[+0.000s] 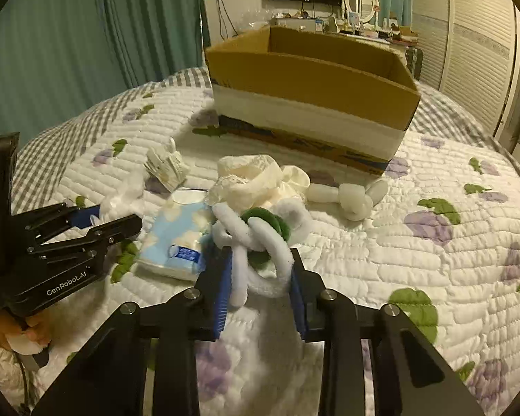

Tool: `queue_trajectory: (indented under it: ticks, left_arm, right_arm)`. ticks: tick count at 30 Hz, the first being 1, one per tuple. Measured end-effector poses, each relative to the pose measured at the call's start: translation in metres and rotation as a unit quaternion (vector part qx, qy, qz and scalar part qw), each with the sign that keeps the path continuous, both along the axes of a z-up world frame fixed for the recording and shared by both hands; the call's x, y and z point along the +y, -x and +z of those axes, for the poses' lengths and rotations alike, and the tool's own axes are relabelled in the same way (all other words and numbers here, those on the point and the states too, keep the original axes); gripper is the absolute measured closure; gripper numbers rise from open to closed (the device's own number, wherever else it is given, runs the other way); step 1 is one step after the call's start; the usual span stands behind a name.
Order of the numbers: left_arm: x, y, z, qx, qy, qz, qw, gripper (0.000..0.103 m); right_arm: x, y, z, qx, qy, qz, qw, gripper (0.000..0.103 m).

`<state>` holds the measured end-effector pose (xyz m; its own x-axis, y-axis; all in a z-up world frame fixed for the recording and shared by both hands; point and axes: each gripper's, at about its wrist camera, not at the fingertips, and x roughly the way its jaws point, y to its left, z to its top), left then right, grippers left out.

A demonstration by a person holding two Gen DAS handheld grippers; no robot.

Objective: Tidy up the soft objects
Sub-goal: 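Grasp the white crumpled bag with the left tool while the right tool grasps the white twisted toy, then carry both items into the cardboard box and open both tools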

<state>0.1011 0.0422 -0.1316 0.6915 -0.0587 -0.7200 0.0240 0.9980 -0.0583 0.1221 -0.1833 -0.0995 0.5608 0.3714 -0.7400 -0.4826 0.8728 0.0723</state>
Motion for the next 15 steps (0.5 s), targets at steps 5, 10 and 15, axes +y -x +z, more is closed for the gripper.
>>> queue_trajectory:
  ticks: [5, 10, 15]
  left_arm:
    - [0.0, 0.021, 0.015, -0.004, 0.008, -0.003, 1.0, 0.072]
    - [-0.011, 0.04, 0.045, -0.02, 0.013, -0.009, 0.9997, 0.072]
    - [-0.029, 0.052, 0.09, -0.054, 0.018, -0.026, 0.998, 0.072]
  right_arm:
    - [-0.009, 0.02, 0.015, -0.009, -0.009, -0.007, 1.0, 0.081]
    - [-0.021, 0.041, 0.041, -0.024, -0.02, -0.012, 0.999, 0.081]
    - [-0.031, 0.058, 0.086, -0.059, -0.031, -0.007, 0.998, 0.081]
